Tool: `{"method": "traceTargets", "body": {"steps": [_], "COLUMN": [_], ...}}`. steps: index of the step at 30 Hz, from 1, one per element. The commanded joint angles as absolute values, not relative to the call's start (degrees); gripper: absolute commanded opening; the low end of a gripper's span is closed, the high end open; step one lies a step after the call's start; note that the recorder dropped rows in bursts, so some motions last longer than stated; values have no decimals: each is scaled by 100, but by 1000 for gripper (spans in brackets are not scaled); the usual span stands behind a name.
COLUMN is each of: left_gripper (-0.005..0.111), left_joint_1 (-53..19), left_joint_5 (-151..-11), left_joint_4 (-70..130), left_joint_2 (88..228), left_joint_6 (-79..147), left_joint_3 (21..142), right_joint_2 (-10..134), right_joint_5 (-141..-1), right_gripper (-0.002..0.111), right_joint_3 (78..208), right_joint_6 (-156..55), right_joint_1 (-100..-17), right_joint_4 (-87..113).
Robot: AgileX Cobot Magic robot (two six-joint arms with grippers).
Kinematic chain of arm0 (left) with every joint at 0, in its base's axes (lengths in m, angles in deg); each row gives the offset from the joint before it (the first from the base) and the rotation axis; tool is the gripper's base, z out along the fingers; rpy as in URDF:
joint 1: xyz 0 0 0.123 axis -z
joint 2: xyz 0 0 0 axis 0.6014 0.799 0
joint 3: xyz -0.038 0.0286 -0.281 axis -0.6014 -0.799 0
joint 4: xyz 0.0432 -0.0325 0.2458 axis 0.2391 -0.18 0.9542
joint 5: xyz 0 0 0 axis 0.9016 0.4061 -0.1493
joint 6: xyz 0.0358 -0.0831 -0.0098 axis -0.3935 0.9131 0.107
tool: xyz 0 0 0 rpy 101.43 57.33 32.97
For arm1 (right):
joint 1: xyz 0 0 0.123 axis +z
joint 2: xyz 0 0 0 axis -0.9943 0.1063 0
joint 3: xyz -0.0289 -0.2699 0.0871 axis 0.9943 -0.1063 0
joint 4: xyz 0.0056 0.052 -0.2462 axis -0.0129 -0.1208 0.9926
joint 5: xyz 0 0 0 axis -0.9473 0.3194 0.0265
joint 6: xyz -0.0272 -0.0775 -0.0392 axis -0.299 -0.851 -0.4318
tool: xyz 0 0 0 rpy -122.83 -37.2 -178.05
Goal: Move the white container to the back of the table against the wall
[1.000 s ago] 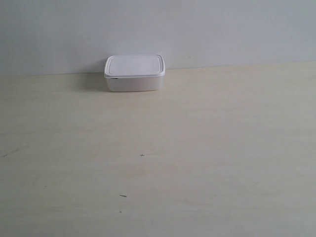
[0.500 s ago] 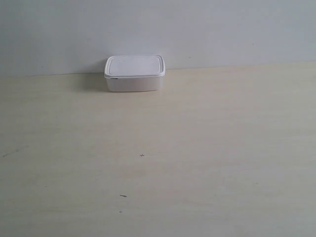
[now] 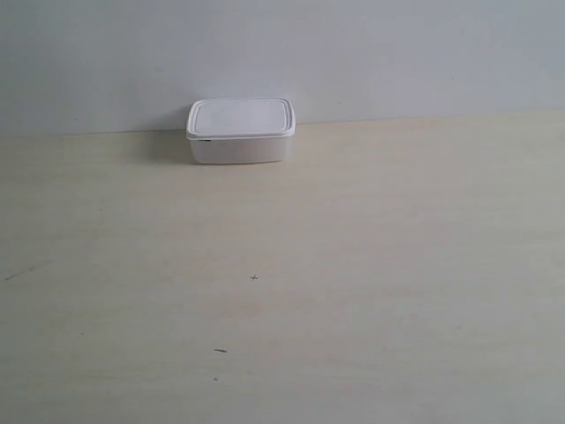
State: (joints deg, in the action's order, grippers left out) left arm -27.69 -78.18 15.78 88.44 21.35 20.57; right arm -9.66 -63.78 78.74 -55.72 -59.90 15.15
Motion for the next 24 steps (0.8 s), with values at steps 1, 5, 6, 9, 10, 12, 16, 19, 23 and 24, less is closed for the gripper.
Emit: {"method": "traceTargets", "body": {"steps": [1,5,6,9,10,12,16,19,23,24], "left_gripper": [0,0,0,0,0,0,0,0,0,0], "left_joint_1": [-2785,-2785,-2785,-2785,-2785,-2785,-2785,-2785,-2785,-2785], "left_joint_5": [-7523,-7364,-7267,-6961,-6869,-6753,-6456,-6186,-6063,-6046], "left_joint_4": [1594,1637,1637,1637,1637,1637,1637,1637,1637,1637], "left_joint_2": [8817,8817,8817,8817,8817,8817,8817,8817,8817,8817], "left_joint_6": [2150,2150,2150,2150,2150,2150,2150,2150,2150,2150], "left_joint_3": [2058,2058,2058,2058,2058,2058,2058,2058,2058,2058], "right_joint_2": [-1000,-1000,-1000,-1000,-1000,-1000,-1000,-1000,-1000,-1000], "right_joint_5": [-6663,-6585,-6536,-6354,-6293,-6181,-5656,-5612,-5599,-5585], "right_gripper": [0,0,0,0,0,0,0,0,0,0], "right_joint_3": [7802,7802,7802,7802,7802,7802,7802,7802,7802,7802], "right_joint_6": [-5558,-5558,-5558,-5558,-5558,-5558,-5558,-5558,-5558,-5558], "right_joint_1": [-6027,-6027,-6027,-6027,-6027,-6027,-6027,-6027,-6027,-6027], "right_joint_4": [1491,1170,1066,947,947,947,947,958,958,958]}}
